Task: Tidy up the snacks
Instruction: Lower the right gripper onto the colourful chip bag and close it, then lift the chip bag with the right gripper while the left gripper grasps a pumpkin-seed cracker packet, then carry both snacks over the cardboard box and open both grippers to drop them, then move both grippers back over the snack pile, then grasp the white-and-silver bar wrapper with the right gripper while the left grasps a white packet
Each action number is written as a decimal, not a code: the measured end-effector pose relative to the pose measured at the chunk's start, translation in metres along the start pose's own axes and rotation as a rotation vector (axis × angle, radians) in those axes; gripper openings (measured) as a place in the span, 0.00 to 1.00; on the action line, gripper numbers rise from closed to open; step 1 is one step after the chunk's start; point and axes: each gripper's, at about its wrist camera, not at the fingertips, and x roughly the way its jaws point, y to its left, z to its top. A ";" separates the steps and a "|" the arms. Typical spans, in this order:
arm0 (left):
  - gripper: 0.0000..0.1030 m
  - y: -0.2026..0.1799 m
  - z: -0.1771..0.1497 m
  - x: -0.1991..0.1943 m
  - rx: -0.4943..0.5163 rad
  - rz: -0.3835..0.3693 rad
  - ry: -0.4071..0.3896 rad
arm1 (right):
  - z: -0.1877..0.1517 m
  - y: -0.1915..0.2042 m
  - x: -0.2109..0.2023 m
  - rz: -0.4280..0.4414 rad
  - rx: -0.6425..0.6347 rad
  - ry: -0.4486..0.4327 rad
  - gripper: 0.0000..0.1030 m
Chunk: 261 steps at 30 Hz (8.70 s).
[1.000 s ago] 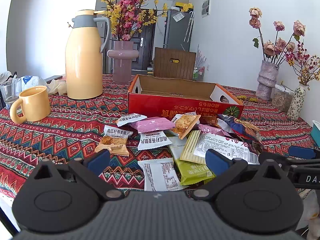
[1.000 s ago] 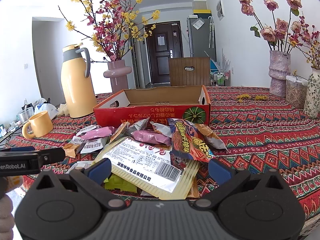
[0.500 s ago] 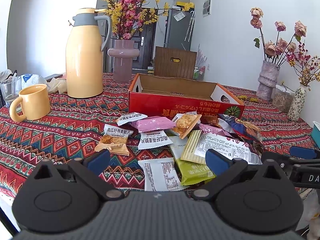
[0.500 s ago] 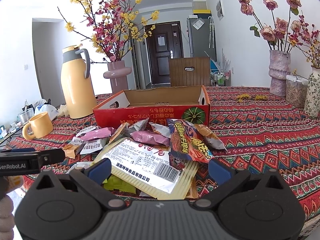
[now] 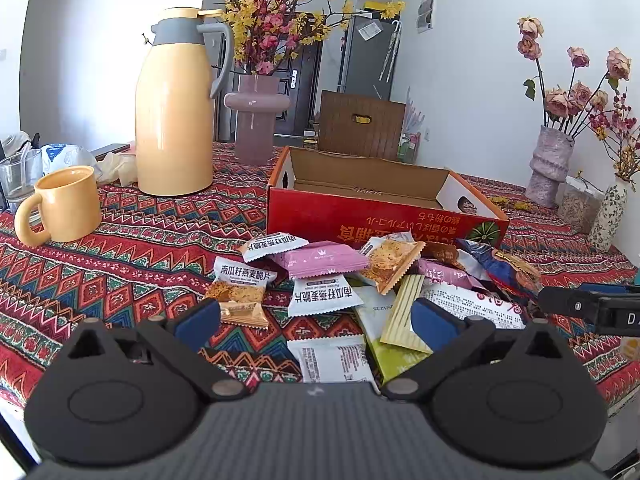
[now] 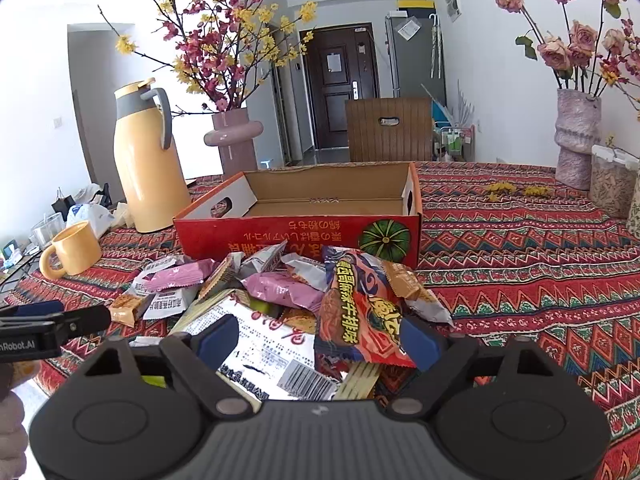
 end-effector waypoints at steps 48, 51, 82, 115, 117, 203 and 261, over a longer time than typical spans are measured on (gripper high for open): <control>1.00 0.014 0.011 0.051 -0.038 0.049 0.086 | 0.021 -0.080 0.120 0.109 0.254 0.181 0.58; 1.00 0.018 0.012 0.051 -0.047 0.060 0.094 | 0.019 -0.077 0.110 0.113 0.243 0.148 0.58; 1.00 0.065 0.026 0.133 0.005 0.197 0.304 | 0.010 -0.050 0.044 0.018 0.195 -0.122 0.58; 0.46 0.065 0.033 0.100 0.024 0.159 0.239 | 0.011 -0.047 0.031 0.025 0.207 -0.137 0.58; 0.46 0.066 0.035 0.094 0.020 0.159 0.224 | 0.012 -0.046 0.029 0.025 0.205 -0.139 0.58; 1.00 -0.017 0.141 0.118 0.065 0.041 -0.048 | 0.118 -0.034 0.106 0.038 0.049 -0.167 1.00; 1.00 0.038 -0.003 0.018 -0.002 -0.031 0.041 | -0.022 0.030 0.064 0.126 -0.231 0.086 0.91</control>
